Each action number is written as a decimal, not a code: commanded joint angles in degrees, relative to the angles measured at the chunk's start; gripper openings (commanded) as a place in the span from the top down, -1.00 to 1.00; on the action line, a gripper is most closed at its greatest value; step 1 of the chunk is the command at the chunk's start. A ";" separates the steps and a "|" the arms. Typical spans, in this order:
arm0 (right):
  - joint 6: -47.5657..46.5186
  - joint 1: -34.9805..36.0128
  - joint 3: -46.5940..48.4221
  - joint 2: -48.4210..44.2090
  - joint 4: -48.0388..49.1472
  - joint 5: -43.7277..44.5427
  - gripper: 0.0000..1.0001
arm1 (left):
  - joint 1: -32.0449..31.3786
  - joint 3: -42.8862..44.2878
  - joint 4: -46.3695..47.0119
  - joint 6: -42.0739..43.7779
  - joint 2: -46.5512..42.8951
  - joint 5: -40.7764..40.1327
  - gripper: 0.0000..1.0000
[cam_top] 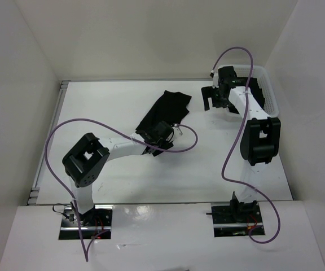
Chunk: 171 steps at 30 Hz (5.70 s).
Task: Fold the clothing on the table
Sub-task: Flatten the skirt out
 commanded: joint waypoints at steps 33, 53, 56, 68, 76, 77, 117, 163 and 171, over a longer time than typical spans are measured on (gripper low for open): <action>-0.88 -0.29 0.95 -1.83 0.86 -3.71 -0.90 | 1.17 6.10 1.53 1.99 3.28 1.87 0.85; -0.88 -0.29 -0.10 -2.36 0.86 -4.24 -0.90 | -0.58 6.45 1.27 1.28 4.15 1.88 -0.39; -0.88 -0.29 -0.11 -2.36 0.86 -4.24 -0.90 | -1.72 6.45 1.80 1.28 4.77 1.88 -0.39; -0.88 -0.29 -0.11 -2.36 0.86 -4.24 -0.90 | -2.78 4.61 6.19 1.81 8.98 -5.15 -0.21; -1.41 -0.29 -0.11 -2.36 0.86 -4.77 -0.90 | -2.78 4.61 7.77 1.81 10.04 -7.61 0.04; -1.41 -0.29 -0.11 -2.36 0.86 -4.77 -0.90 | -2.78 4.61 7.77 2.33 10.04 -7.61 0.09; -2.46 13.94 16.32 14.60 -3.97 -9.60 -0.50 | 12.51 15.25 -16.13 -2.49 -9.82 4.25 0.61; -5.63 15.27 20.81 25.85 -7.93 -24.98 -0.09 | 15.68 11.90 -15.61 -4.16 -11.40 5.40 0.61; -6.15 15.27 21.86 26.91 -8.45 -25.50 0.27 | 15.68 11.90 -15.61 -4.16 -11.40 5.40 0.61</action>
